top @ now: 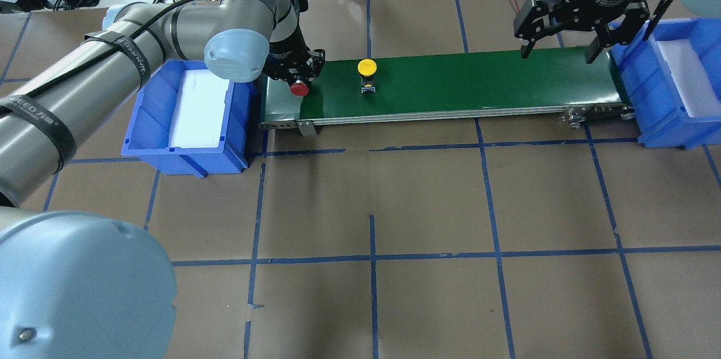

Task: Transport two buttons from left to right
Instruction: 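Carry the red button onto the conveyor and release it with the left gripper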

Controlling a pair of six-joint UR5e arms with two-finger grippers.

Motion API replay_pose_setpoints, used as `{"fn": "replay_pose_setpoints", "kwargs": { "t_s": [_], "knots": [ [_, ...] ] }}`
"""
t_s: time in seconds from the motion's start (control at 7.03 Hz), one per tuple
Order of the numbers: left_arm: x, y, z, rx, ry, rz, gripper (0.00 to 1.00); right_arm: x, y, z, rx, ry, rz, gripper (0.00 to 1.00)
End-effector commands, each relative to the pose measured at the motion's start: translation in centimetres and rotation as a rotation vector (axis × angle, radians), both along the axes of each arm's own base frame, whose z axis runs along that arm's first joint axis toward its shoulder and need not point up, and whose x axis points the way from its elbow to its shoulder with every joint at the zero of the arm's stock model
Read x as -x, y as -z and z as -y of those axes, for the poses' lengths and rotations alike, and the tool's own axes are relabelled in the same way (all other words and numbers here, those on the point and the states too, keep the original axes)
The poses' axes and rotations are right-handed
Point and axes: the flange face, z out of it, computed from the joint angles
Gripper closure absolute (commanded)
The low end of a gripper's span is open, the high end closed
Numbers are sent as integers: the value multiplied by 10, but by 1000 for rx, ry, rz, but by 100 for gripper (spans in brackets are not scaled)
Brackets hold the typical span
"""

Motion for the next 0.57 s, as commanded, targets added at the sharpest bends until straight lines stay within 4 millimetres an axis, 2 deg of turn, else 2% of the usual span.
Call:
{"fn": "replay_pose_setpoints", "kwargs": {
  "t_s": [0.0,0.14,0.28,0.43],
  "knots": [
    [-8,15,-8,-20,-3,3,79,0,0,0,-2,-1,0,0],
    [-7,14,-4,14,-6,-2,78,0,0,0,-2,-1,0,0],
    [-6,14,-3,23,-13,-3,47,0,1,0,-3,-1,0,0],
    [-9,3,6,64,-19,-7,1,-3,0,-1,-2,-2,0,0]
  ]
}}
